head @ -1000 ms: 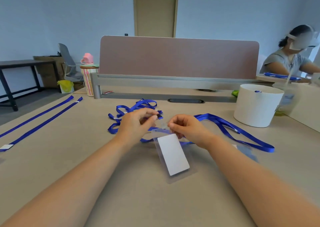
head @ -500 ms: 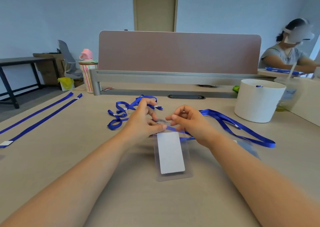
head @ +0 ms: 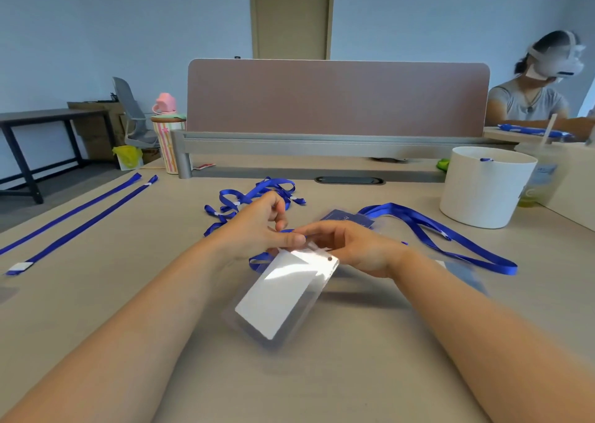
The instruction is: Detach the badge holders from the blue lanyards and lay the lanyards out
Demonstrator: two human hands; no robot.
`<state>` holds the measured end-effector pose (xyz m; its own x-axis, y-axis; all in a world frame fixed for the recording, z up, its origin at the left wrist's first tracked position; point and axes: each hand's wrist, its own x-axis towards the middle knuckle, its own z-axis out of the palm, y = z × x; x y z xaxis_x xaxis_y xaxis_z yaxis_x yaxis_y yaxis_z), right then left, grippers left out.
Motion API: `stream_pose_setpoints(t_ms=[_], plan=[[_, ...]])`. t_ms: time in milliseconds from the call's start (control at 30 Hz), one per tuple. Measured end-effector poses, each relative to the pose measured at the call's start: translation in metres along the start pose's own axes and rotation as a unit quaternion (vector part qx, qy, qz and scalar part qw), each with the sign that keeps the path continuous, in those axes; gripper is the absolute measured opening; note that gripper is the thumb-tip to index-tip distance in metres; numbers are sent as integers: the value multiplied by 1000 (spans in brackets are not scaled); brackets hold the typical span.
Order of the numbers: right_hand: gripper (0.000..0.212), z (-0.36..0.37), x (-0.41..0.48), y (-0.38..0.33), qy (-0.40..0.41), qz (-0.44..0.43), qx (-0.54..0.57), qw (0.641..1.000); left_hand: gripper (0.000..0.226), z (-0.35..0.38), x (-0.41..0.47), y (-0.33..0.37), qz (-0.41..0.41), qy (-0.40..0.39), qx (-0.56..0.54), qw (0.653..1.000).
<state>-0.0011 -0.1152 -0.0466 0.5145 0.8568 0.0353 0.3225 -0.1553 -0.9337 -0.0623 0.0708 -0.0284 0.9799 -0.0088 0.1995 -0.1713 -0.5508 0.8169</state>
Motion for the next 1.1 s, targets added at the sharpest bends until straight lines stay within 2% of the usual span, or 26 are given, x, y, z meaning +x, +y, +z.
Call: stream_pose_setpoints(t_ms=[100, 200, 333, 400, 500, 567, 633, 700, 733, 800, 967, 1033, 1100], plan=[[27, 6, 4, 2, 34, -4, -50, 998, 38, 0, 1, 1, -13, 12, 20, 1000], [21, 8, 6, 3, 40, -8, -69, 997, 37, -1, 0, 2, -21, 24, 28, 999], [7, 3, 4, 3, 85, -15, -110, 990, 32, -5, 1, -3, -29, 10, 27, 999], [6, 1, 4, 4, 114, -29, -126, 985, 29, -5, 2, -6, -38, -11, 21, 999], [18, 0, 4, 2, 145, -54, -170, 973, 22, 0, -1, -7, -64, -24, 35, 997], [18, 1, 4, 1, 154, -65, -192, 967, 22, 3, -1, -8, -75, -32, 36, 996], [19, 1, 4, 0, 162, -70, -203, 963, 36, 4, -4, -3, -85, -63, 44, 993], [16, 2, 4, -1, 164, -74, -221, 958, 53, 7, -7, 3, -93, -94, 104, 986], [14, 2, 4, -1, 167, -74, -227, 957, 53, 9, -9, 5, -92, -100, 145, 980], [11, 2, 4, 0, 169, -71, -233, 955, 42, 12, -11, 9, -78, -107, 192, 972], [16, 2, 4, 0, 172, -52, -261, 948, 14, -1, -12, 6, -54, -136, 120, 982], [18, 1, 3, -1, 173, -38, -236, 956, 7, -6, -11, 7, -24, -119, 137, 983], [17, 1, 2, -2, 167, -22, -196, 966, 7, -9, -12, 10, 22, -70, 192, 979]])
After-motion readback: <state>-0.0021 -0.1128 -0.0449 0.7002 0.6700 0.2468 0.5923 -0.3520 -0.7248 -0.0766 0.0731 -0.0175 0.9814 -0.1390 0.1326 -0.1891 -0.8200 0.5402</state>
